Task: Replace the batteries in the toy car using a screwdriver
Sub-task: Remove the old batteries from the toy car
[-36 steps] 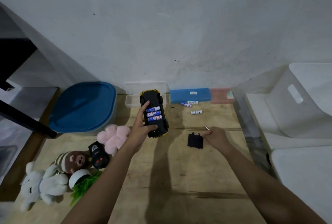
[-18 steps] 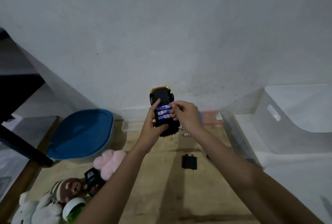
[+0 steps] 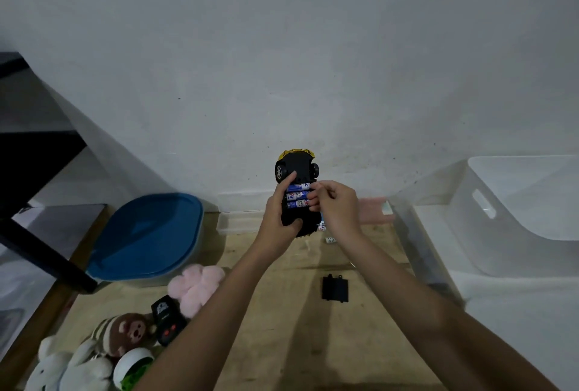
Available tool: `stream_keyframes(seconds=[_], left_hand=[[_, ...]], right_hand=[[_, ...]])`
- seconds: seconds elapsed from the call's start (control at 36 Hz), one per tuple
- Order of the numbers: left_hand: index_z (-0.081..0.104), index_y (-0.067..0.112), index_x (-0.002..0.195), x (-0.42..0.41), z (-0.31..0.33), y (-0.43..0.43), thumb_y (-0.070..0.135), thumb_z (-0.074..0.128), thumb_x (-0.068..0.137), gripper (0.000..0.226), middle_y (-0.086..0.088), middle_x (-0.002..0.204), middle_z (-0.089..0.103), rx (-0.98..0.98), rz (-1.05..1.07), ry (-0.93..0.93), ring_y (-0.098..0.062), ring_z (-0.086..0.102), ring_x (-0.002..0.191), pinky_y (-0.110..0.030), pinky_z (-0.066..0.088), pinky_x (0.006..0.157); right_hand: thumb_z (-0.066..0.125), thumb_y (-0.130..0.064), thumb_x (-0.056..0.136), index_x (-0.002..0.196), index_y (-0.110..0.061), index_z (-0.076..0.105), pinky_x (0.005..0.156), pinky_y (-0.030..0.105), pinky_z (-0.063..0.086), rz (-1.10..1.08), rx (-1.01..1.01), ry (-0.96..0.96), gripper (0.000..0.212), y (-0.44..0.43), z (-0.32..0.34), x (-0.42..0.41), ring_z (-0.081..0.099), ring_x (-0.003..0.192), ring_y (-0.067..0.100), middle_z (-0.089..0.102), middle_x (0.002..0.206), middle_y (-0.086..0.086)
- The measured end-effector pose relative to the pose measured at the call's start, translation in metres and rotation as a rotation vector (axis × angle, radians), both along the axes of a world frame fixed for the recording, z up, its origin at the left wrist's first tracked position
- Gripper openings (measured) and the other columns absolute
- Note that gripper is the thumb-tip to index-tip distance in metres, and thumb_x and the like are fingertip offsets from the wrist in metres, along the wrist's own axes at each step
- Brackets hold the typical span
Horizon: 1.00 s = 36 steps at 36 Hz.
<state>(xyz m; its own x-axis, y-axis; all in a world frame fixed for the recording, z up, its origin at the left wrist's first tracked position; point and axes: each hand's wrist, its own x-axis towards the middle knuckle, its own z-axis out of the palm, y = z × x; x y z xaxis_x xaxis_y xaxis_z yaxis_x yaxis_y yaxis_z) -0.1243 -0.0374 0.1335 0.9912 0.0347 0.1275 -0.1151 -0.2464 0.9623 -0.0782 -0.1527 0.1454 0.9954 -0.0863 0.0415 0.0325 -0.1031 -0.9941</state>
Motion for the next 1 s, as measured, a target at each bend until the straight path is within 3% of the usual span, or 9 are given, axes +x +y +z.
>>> stream_keyframes(seconds=[0.17,0.28,0.39,0.53,0.64,0.72,0.83,1.0], left_hand=[[0.029,0.042,0.139,-0.001,0.001,0.0,-0.017,0.052,0.077,0.088,0.007,0.137,0.039,0.01,-0.008,0.013,-0.014,0.045,0.125,-0.041,0.047,0.101],[0.03,0.038,0.139,-0.001,0.003,0.002,-0.019,0.051,0.077,0.087,0.004,0.138,0.04,-0.001,-0.018,-0.007,-0.013,0.046,0.124,-0.035,0.047,0.1],[0.03,0.035,0.137,-0.004,0.006,0.003,-0.021,0.05,0.078,0.084,0.018,0.128,0.042,-0.056,-0.034,0.0,0.001,0.05,0.114,-0.017,0.049,0.088],[0.029,0.034,0.138,-0.006,0.009,0.003,-0.021,0.049,0.08,0.082,0.027,0.124,0.04,-0.095,-0.041,0.011,0.016,0.051,0.104,-0.011,0.048,0.081],[0.029,0.034,0.138,-0.008,0.01,0.001,-0.021,0.048,0.08,0.082,0.027,0.125,0.04,-0.11,-0.052,0.022,0.006,0.054,0.106,-0.012,0.049,0.078],[0.03,0.033,0.139,-0.008,0.01,0.0,-0.022,0.047,0.079,0.083,0.029,0.125,0.04,-0.103,-0.068,0.025,0.01,0.055,0.103,-0.014,0.05,0.079],[0.029,0.029,0.142,-0.009,0.009,0.001,-0.023,0.047,0.079,0.083,0.028,0.124,0.04,-0.134,-0.086,0.048,0.015,0.056,0.098,-0.015,0.052,0.079],[0.033,0.039,0.138,-0.01,0.005,0.008,-0.018,0.05,0.079,0.084,0.025,0.129,0.042,-0.138,-0.072,0.066,0.003,0.057,0.106,-0.023,0.053,0.086]], right_hand=[[0.044,-0.005,0.095,0.087,-0.007,0.065,0.054,0.01,0.05,-0.015,0.0,-0.039,0.022,0.003,0.004,-0.002,0.057,0.055,0.007,0.062,0.067,-0.001],[0.044,-0.006,0.095,0.086,-0.008,0.064,0.056,0.012,0.051,0.0,-0.014,-0.038,0.023,0.002,0.004,-0.002,0.057,0.056,0.006,0.062,0.068,-0.002],[0.044,-0.009,0.096,0.083,-0.012,0.063,0.061,0.017,0.052,0.038,-0.017,-0.059,0.023,0.0,0.004,-0.004,0.058,0.059,0.008,0.063,0.07,-0.001],[0.05,-0.007,0.092,0.079,-0.015,0.062,0.068,0.018,0.054,0.026,-0.032,-0.166,0.019,-0.001,0.007,-0.008,0.063,0.077,0.013,0.065,0.084,0.001],[0.065,-0.008,0.082,0.075,-0.012,0.061,0.069,0.017,0.052,0.028,-0.096,-0.245,0.009,-0.004,0.01,-0.01,0.062,0.081,0.01,0.064,0.082,-0.004],[0.072,-0.004,0.075,0.074,-0.013,0.056,0.065,0.015,0.053,0.047,-0.108,-0.254,0.019,-0.005,0.01,-0.01,0.061,0.077,0.009,0.062,0.077,-0.003],[0.073,-0.005,0.074,0.082,-0.011,0.055,0.065,0.016,0.053,0.098,-0.163,-0.25,0.02,-0.005,0.013,-0.008,0.058,0.076,0.007,0.059,0.079,-0.007],[0.067,-0.005,0.08,0.088,-0.013,0.06,0.064,0.007,0.049,0.194,-0.141,-0.233,0.013,-0.005,0.016,-0.009,0.058,0.082,0.002,0.061,0.086,-0.008]])
